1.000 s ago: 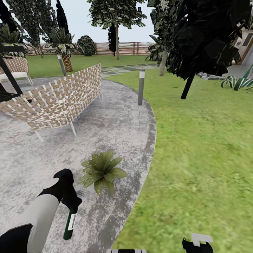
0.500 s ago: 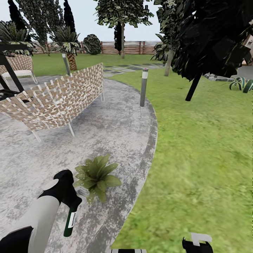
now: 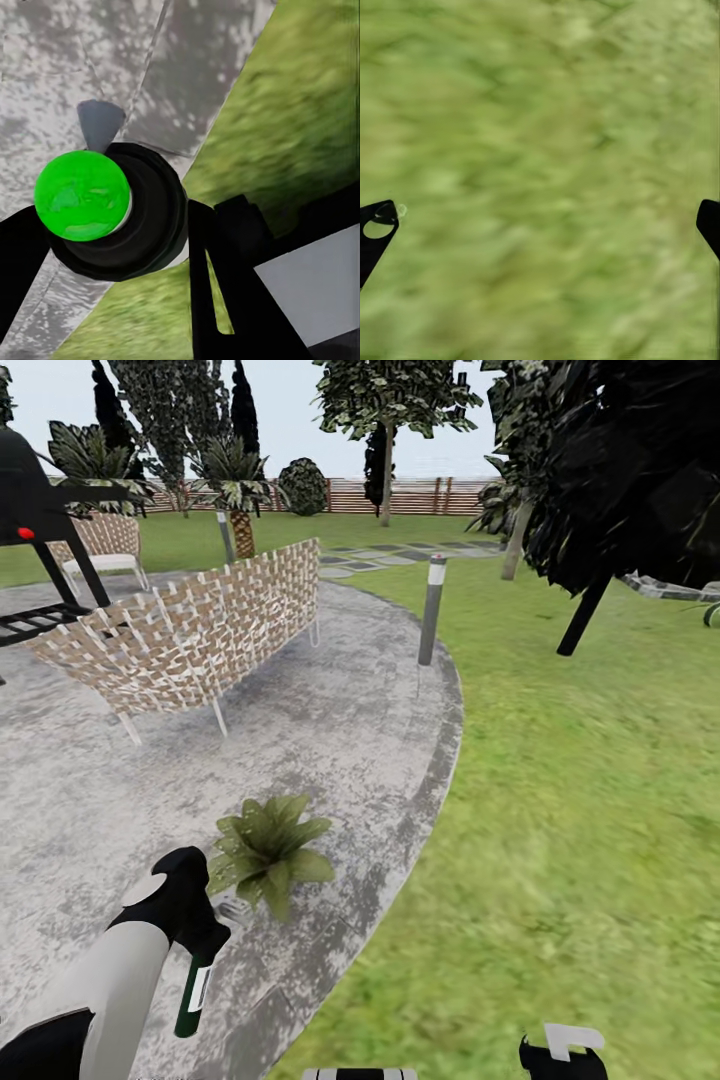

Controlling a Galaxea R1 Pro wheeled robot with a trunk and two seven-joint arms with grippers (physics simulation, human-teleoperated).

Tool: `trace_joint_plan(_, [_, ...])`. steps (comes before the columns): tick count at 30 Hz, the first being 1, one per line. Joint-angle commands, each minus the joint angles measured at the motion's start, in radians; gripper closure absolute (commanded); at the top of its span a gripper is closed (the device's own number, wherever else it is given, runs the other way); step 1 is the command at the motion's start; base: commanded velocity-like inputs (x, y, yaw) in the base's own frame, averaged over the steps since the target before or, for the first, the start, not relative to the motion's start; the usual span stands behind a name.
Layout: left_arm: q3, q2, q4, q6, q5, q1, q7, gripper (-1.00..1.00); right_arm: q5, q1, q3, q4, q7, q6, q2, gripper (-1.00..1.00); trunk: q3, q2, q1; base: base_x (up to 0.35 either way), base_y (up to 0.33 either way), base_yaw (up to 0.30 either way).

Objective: Pick up the pesticide atomizer in the garden and spray insectifuge to fully cover both potted plants in the garden.

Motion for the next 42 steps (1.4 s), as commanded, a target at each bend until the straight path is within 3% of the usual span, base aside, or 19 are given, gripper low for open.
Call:
trace_joint_plan(1, [0.006,-0.002,-0.001,0.008,-0.010,-0.001,-0.010,1.00,0.010,0.000,-0.008,0.001,-0.003,-0.003,0.000,-1.00,-0.001,0.000,0.000,0.170,-0.290,0.277])
trace_joint_plan(12, [0.000,-0.009,-0.002,0.015,-0.011,-0.011,-0.016,1.00,0.010,0.001,-0.008,0.001,-0.003,-0.003,-0.001,-1.00,-0.001,0.000,0.000,0.087,-0.097,0.230])
trace_joint_plan(18, [-0.022,-0.051,-0.003,0.040,-0.022,-0.027,-0.050,1.00,0.010,0.010,-0.008,0.001,-0.002,-0.003,-0.003,-1.00,-0.001,0.000,0.000,0.001,0.000,0.011])
trace_joint_plan(20, [-0.059,-0.045,-0.003,0.039,-0.025,-0.039,-0.097,1.00,0.012,0.013,-0.008,0.001,-0.002,-0.003,-0.003,-1.00,-0.001,0.000,0.000,0.000,0.000,0.000])
trace_joint_plan(23, [-0.075,-0.038,-0.002,0.034,-0.037,-0.055,-0.158,1.00,0.011,0.013,-0.008,0.001,-0.002,-0.003,-0.003,-1.00,-0.001,0.000,0.000,0.000,0.000,0.000])
trace_joint_plan(25, [-0.102,-0.033,-0.002,0.033,-0.091,-0.055,-0.180,1.00,0.011,0.013,-0.008,0.001,-0.002,-0.003,-0.003,-1.00,-0.001,0.000,0.000,0.000,0.000,0.000])
trace_joint_plan(29, [-0.111,-0.002,-0.001,0.032,-0.117,-0.048,-0.186,1.00,0.011,0.013,-0.008,0.001,-0.003,-0.003,-0.002,-1.00,-0.001,0.000,0.000,0.000,0.000,0.057])
trace_joint_plan(42, [-0.108,-0.010,-0.001,0.045,-0.117,-0.049,-0.186,1.00,0.010,0.013,-0.008,0.001,-0.004,-0.003,-0.002,-1.00,-0.001,0.000,0.000,0.096,-0.174,0.225])
